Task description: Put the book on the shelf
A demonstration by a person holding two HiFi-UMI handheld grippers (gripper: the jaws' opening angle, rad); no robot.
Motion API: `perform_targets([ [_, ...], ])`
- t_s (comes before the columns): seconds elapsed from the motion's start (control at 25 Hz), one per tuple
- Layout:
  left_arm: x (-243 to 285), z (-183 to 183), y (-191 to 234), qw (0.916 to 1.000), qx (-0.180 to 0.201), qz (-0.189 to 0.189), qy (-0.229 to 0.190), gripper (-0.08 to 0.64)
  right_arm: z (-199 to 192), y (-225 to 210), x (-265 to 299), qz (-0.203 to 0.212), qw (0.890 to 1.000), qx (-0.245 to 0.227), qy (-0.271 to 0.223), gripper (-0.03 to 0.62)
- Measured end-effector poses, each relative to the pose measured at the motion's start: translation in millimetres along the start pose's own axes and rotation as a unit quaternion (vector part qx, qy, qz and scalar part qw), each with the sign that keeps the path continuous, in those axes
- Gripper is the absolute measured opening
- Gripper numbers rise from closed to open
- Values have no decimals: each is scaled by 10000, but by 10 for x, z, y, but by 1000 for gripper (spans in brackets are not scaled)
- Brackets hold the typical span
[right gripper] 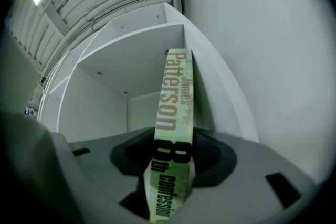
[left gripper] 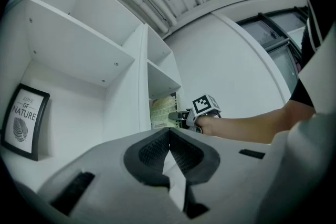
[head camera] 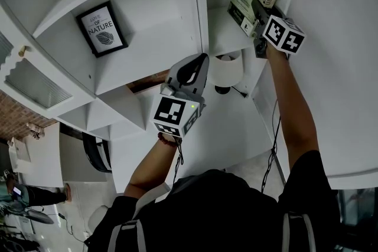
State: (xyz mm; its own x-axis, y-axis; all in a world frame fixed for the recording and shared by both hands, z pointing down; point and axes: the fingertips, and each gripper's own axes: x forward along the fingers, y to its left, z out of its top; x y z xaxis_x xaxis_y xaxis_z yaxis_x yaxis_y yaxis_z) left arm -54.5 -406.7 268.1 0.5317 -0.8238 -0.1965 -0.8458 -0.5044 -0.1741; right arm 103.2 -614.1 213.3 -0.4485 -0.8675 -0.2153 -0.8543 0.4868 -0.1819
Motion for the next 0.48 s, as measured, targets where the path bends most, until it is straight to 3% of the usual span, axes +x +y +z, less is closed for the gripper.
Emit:
perform_targets([
  [0.2, -15, -10, -45, 10000, -74, -23, 10, 18, -8, -8, -123, -139, 9998, -139, -9, 212],
  [0.48, -51, -9, -137, 9999, -86, -84, 8, 18, -30, 19, -337, -240, 9993, -279, 9, 218],
])
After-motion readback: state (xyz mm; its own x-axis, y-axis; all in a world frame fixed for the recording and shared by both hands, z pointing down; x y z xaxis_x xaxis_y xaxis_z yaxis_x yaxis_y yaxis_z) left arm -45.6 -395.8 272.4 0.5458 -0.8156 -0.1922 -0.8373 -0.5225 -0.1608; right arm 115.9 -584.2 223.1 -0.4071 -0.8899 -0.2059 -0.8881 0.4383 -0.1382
